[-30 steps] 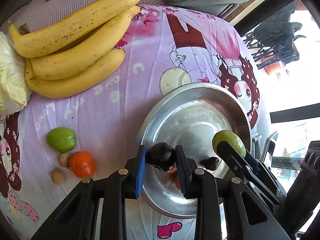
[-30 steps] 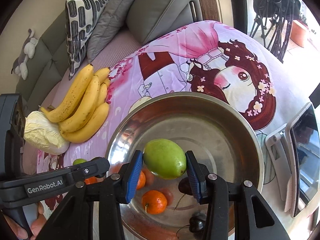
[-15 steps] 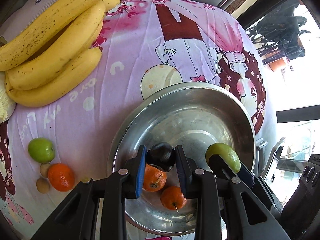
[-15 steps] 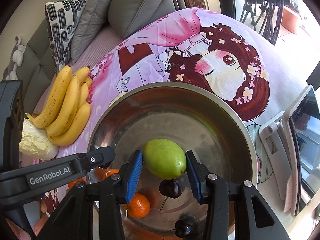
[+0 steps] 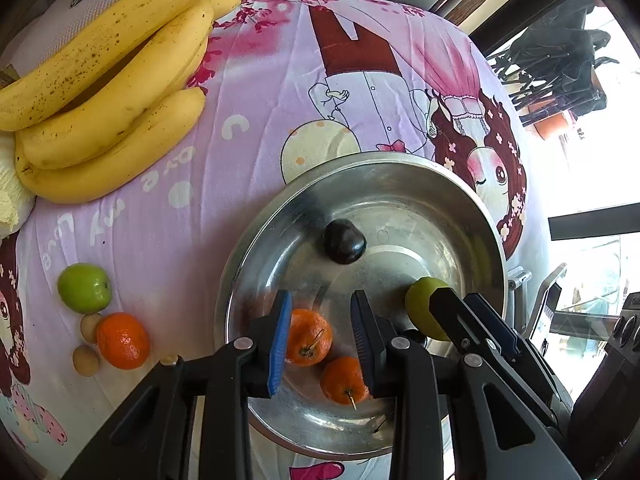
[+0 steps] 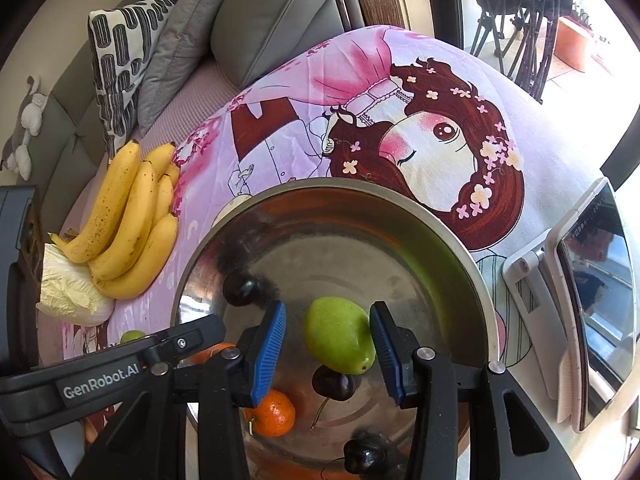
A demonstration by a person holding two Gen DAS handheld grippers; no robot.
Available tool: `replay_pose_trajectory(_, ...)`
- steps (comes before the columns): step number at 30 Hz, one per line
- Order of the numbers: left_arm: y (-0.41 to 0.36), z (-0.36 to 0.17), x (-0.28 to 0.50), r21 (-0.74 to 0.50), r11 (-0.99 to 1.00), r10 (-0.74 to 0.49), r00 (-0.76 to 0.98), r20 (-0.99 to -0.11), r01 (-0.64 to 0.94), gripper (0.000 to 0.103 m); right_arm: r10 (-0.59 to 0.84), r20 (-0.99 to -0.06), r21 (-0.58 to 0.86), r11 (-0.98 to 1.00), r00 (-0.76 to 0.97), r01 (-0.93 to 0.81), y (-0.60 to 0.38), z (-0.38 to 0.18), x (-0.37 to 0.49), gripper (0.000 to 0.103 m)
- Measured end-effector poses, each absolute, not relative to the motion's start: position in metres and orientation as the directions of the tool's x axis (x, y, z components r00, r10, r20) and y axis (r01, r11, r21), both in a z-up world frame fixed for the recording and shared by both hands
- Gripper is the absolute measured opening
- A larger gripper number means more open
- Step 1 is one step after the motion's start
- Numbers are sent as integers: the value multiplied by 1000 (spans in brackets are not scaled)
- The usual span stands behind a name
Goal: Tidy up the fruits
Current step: 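Open the left gripper to drop the plum while the right gripper releases the green fruit, then withdraw both open grippers from the bowl toward the remaining loose fruit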
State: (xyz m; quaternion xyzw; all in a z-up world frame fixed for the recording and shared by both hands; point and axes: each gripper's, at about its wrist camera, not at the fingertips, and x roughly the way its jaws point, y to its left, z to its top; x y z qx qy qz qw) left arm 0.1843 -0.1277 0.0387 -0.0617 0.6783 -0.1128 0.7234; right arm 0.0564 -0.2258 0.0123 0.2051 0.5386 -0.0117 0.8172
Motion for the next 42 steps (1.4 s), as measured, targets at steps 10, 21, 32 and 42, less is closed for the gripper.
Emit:
replay_pose_trajectory(10, -97, 58, 171, -213, 976, -217, 99, -971, 55, 61, 133, -912, 238, 942, 389, 235, -221, 19, 55, 74)
replay_pose_trajectory(21, -61, 62, 160, -156, 987, -149, 147, -978, -34, 87, 100, -926, 191, 956, 364, 222, -218, 19, 55, 89)
replay_pose_trajectory(32, -23, 46, 149, -110, 982, -90, 127, -988, -154, 94, 88, -935, 164, 967, 345, 196, -211, 15, 58, 99)
replay_pose_trajectory(42, 2, 40, 133, -133, 970, -114, 103, -988, -204, 94, 78, -936, 145, 974, 345, 174, -205, 17, 59, 100)
